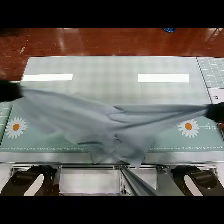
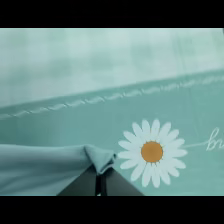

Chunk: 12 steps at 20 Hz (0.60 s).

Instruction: Fold the shirts.

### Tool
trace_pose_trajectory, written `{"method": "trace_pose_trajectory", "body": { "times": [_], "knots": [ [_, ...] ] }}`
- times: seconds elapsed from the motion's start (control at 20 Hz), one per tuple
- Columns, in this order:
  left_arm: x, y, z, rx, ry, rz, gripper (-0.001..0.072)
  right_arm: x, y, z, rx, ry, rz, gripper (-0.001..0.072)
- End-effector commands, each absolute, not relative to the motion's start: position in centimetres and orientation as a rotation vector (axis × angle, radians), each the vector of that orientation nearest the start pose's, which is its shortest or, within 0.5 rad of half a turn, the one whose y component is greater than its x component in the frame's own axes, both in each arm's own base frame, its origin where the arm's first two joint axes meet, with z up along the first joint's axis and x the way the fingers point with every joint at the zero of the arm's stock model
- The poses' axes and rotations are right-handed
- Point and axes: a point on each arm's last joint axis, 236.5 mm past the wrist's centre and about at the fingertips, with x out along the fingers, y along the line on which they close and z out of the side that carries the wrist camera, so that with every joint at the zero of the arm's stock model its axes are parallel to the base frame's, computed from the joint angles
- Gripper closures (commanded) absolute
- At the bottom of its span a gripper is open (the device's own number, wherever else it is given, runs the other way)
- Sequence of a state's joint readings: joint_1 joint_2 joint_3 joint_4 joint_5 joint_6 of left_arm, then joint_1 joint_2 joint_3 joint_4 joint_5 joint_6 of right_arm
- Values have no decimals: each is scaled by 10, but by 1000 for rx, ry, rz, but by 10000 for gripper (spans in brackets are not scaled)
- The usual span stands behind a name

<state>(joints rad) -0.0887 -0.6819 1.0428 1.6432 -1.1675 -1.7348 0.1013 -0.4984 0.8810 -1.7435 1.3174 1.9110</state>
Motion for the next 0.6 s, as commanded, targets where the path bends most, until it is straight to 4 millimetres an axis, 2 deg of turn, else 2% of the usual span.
{"method": "trace_pose_trajectory", "body": {
  "times": [0.0, 0.1, 0.2, 0.4, 0.45, 0.5, 0.55],
  "knots": [
    [376, -24, 97, -148, 852, 51, 689, 271, -24, 48, 129, 1007, -275, 693],
    [407, -35, 65, -181, 950, 43, 689, 301, -25, 27, 133, 1031, -276, 693],
    [430, -47, 40, -223, 1040, 32, 689, 321, -38, 3, 216, 1094, -321, 693],
    [451, -87, 1, -279, 1206, -100, 682, 345, -54, -38, 377, 1196, -298, 691],
    [452, -94, -5, -307, 1234, -113, 525, 346, -55, -47, 416, 1215, -296, 628],
    [451, -96, -8, -313, 1265, -118, 230, 347, -55, -53, 444, 1229, -292, 432],
    [450, -94, -9, -304, 1290, -123, 200, 349, -55, -55, 453, 1233, -266, 302]
  ]
}}
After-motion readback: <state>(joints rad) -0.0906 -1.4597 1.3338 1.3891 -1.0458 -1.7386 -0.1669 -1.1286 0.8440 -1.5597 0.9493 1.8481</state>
